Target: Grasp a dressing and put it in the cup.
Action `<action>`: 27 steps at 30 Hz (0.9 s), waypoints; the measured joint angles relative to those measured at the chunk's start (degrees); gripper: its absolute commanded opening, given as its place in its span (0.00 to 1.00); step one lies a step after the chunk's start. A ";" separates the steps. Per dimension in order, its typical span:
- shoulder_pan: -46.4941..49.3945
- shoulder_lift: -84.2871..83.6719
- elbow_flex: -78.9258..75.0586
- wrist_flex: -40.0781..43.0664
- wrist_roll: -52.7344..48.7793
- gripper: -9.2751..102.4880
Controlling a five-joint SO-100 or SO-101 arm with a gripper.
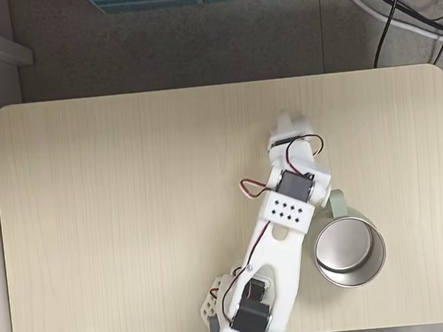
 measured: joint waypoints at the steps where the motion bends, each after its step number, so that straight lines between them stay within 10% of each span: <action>1: 0.18 1.41 1.23 0.09 0.09 0.37; 9: 0.53 2.64 3.08 0.70 0.09 0.35; 16: 0.62 2.99 3.34 0.26 0.00 0.08; 27: 0.35 3.08 5.27 3.08 1.14 0.08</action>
